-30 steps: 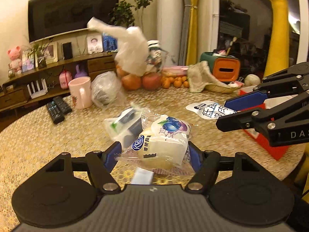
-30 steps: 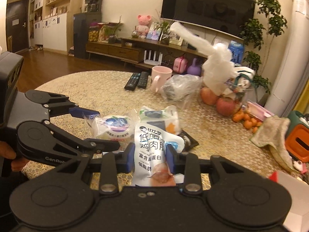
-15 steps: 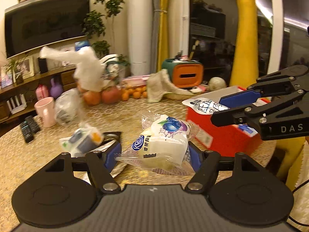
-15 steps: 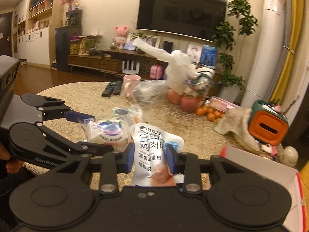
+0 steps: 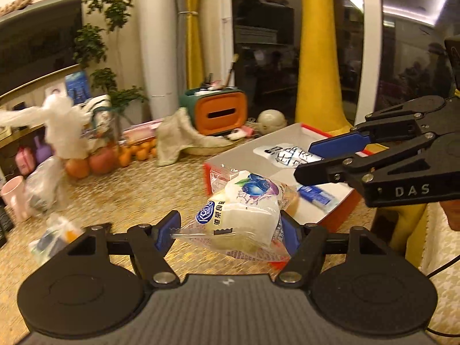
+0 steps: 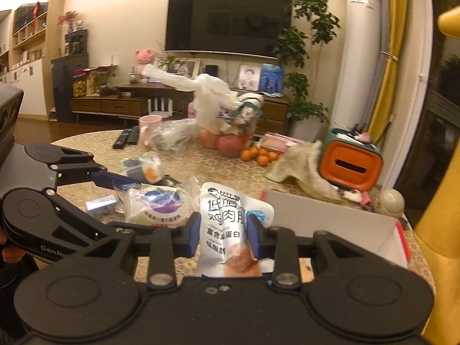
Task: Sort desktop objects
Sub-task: 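Carry the white bag and the chicken-breast packet with both tools into the red box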
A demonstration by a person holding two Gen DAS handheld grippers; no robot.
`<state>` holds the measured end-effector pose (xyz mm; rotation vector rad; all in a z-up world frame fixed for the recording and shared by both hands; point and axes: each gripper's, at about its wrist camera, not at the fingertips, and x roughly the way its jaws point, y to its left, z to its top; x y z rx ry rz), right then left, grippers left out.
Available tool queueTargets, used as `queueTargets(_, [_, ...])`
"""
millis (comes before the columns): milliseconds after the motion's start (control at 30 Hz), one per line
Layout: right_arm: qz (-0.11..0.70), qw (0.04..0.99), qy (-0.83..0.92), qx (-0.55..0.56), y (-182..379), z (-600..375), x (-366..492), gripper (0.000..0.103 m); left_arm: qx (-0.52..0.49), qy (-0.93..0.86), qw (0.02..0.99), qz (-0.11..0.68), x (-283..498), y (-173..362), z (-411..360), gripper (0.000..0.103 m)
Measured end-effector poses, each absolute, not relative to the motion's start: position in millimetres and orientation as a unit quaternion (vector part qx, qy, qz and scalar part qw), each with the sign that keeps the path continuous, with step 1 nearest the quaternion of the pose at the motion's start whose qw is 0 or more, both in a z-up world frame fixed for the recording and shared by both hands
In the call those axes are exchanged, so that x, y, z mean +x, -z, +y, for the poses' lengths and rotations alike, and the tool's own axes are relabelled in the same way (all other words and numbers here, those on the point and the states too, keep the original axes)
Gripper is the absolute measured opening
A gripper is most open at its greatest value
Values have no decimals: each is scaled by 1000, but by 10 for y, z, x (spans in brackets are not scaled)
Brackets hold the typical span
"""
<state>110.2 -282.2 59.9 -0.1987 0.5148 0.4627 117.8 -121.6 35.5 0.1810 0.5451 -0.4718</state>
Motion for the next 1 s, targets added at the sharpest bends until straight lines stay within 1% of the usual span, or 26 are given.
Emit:
queueTargets(367, [261, 948, -168, -75, -477, -3499, 1331, 33, 127, 274, 914, 272, 1573, -320, -1942, 71])
queueTargets(700, [277, 951, -125, -53, -284, -3910, 1577, 33, 148, 286, 897, 302, 1830, -110, -2272, 71])
queueTargets(1000, [308, 944, -111, -38, -42, -4105, 1936, 33, 169, 287, 881, 335, 2129, 41, -2549, 71])
